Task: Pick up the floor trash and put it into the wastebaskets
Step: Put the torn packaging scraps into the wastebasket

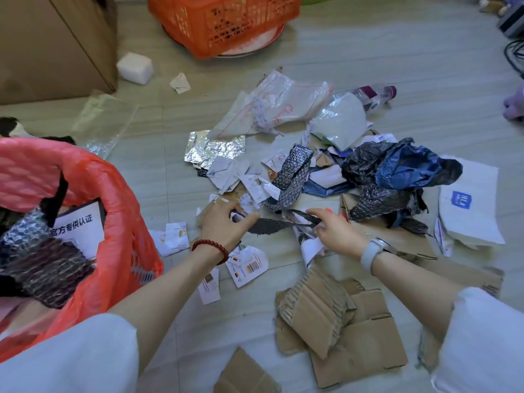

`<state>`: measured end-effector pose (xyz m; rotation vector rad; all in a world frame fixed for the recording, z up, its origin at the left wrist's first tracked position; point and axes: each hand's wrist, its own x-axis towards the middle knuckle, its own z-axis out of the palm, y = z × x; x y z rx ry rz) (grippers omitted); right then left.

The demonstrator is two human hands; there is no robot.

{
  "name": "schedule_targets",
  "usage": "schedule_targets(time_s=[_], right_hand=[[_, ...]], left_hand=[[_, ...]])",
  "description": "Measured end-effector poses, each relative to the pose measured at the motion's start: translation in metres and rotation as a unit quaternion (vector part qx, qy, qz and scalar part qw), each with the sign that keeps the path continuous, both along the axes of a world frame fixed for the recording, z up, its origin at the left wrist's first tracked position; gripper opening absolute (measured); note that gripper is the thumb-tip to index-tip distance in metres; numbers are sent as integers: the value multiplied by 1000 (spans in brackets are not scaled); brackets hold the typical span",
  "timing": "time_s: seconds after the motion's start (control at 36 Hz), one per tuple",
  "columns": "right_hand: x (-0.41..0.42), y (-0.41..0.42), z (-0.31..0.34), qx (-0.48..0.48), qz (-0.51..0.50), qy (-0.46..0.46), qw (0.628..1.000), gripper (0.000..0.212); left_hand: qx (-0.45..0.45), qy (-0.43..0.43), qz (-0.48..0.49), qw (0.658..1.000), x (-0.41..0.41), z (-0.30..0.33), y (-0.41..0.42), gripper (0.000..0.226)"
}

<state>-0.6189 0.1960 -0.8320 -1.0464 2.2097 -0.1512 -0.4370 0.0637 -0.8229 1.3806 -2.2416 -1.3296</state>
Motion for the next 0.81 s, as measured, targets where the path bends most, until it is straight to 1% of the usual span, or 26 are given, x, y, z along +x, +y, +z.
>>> schedule_targets(time_s=[0.06,0.11,0.19,0.28,0.33,0.42,0.47,0.53,0.56,0.58,0.64,0.67,0.72,0.75,0.81], right_hand=[[2,0,-1,12,-1,-4,1000,50],[4,2,0,10,-4,-11,1000,50],[3,4,-3,2,-5,-9,1000,54],[0,6,-6,-20,-14,12,1000,63],[-1,8,-5,-47,-27,17,998,68],[1,8,-1,-85,-30,4,996,66],[3,7,-3,-91,-11,10,996,65],[6,8,-6,-75,18,20,997,64],[9,8,-7,-61,29,25,997,63],[11,9,-7,-45,36,28,998,60],[18,10,-8,-19,48,17,999,54],[21,10,-10,-7,59,9,998,51],[28,10,-15,22,90,9,996,51],[31,10,-19,37,106,12,994,52],[37,10,-23,54,131,15,990,52]], left_hand=[[-46,-39,-16,998,2,-8,-1,33],[-61,-60,-8,996,5,-14,-4,19],[-60,-52,0,997,8,-10,-4,21],[-36,-6,14,999,11,-11,-3,26],[2,8,43,999,12,-12,-3,29],[65,37,66,995,13,-4,2,38],[52,38,56,996,16,-1,5,38],[18,-9,17,1000,18,-1,6,34],[-13,-52,-16,998,20,-2,7,32],[-51,-102,-61,992,21,-2,8,35],[-135,-184,-158,961,23,-2,11,43],[-168,-209,-196,943,25,-6,12,47],[-204,-257,-250,911,27,-8,15,51],[-215,-278,-267,897,28,-12,17,48],[-236,-287,-294,881,29,-17,22,29]])
